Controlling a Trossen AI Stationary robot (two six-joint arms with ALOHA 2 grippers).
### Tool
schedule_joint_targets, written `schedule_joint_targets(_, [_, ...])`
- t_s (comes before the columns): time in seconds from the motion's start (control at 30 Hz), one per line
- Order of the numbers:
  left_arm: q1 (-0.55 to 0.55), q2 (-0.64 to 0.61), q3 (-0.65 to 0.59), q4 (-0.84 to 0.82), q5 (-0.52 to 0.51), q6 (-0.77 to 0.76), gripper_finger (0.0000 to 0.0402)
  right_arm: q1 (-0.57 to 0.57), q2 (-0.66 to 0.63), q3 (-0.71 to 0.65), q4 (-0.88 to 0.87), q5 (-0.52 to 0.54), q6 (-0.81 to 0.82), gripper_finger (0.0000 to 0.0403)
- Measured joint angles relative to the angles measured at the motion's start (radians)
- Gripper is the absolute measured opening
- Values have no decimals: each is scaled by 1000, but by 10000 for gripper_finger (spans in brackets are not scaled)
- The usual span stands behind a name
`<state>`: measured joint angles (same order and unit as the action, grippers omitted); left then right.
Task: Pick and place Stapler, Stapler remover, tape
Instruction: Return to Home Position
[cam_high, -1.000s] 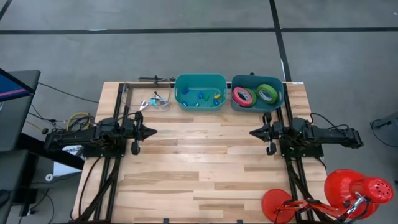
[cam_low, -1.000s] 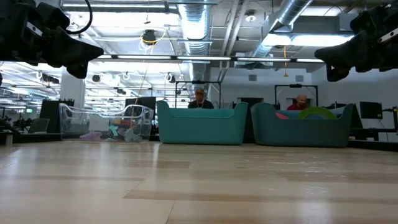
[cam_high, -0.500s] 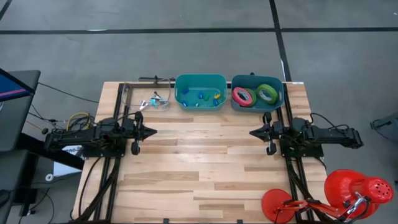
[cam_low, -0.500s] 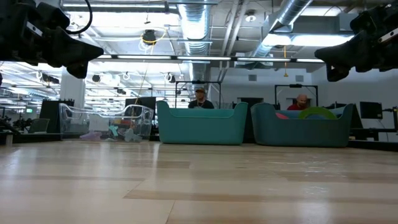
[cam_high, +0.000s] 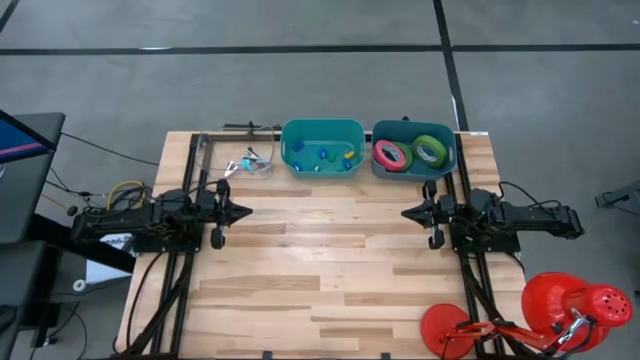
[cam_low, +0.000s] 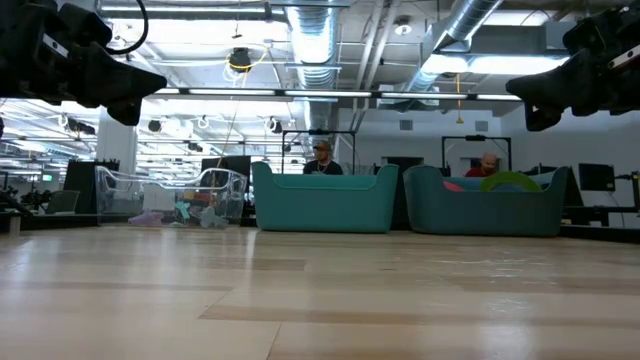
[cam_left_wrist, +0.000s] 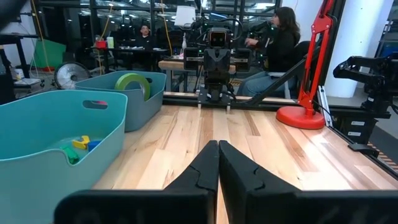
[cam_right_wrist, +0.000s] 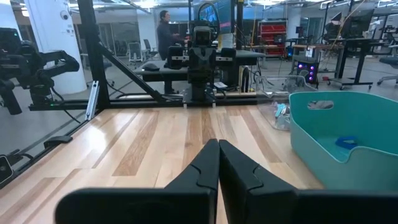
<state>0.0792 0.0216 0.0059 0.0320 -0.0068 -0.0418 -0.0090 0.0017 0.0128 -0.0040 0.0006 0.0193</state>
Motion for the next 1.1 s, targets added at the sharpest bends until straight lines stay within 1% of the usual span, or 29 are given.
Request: schedule_joint_targets(1.1, [0, 0, 0, 18, 0, 0, 3, 0, 0, 0, 0, 0, 0, 0])
